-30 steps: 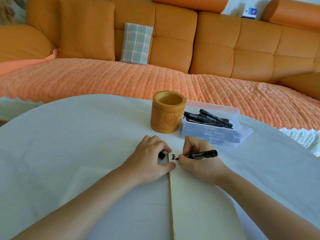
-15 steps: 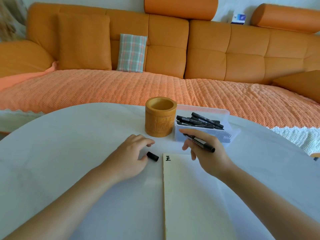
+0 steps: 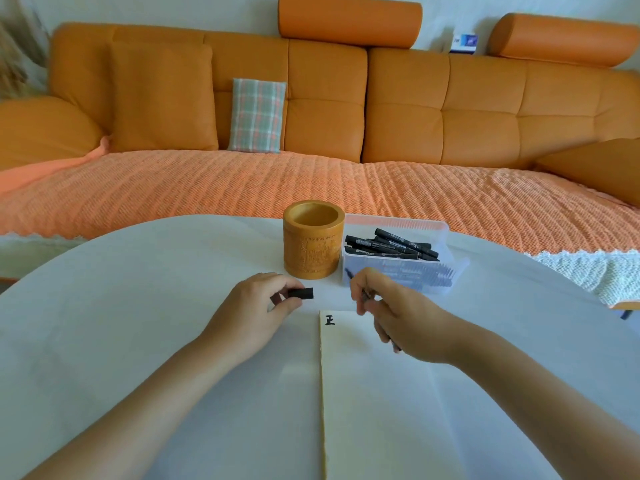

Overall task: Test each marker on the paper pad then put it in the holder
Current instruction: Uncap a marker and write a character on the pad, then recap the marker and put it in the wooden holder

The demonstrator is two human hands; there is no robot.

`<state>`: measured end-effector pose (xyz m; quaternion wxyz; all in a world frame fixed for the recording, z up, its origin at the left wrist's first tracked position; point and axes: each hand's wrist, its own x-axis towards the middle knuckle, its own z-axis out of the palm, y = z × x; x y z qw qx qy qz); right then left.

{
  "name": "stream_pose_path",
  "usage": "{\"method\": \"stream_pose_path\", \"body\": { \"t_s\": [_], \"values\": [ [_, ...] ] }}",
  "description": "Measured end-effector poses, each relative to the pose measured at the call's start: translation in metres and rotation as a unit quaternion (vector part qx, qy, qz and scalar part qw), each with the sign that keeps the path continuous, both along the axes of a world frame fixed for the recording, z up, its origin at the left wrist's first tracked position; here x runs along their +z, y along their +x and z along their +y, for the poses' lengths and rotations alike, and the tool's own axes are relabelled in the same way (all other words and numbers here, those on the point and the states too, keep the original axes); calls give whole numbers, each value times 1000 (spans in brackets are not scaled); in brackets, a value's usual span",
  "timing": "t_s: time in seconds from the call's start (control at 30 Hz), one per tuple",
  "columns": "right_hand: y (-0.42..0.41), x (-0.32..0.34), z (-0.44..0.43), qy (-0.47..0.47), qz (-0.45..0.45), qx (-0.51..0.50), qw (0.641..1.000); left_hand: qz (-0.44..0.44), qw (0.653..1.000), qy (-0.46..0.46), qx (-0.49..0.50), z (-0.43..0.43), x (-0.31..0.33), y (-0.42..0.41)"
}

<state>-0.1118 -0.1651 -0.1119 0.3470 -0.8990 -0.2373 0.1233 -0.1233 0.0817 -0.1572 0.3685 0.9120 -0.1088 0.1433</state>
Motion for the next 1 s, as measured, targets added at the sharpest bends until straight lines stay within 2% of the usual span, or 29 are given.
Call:
{"method": "stream_pose_path", "body": {
  "t_s": [0.07, 0.2, 0.5, 0.73, 0.8, 0.93, 1.0],
  "values": [
    [1, -4, 1, -56, -63, 11, 996, -1, 1000, -2, -4, 1, 0, 2],
    [6, -11, 6, -76, -109, -41, 990, -7, 1000, 4, -14, 1, 2, 2],
    [6, -19, 14, -52, -118, -44, 991, -13, 999, 18, -39, -2, 7, -1],
    [4, -27, 17, -6, -133, -5, 991, -5, 993, 81, -82, -2, 8, -2],
    [5, -28, 15, -11, -163, 4, 987, 8, 992, 90, -91, -1, 10, -2],
    [4, -28, 10, -48, -319, 36, 946, 65, 992, -4, -105, -1, 15, -1],
    [3, -28, 10, -24, -332, 30, 942, 68, 991, -47, -109, -4, 17, -3]
  ]
}}
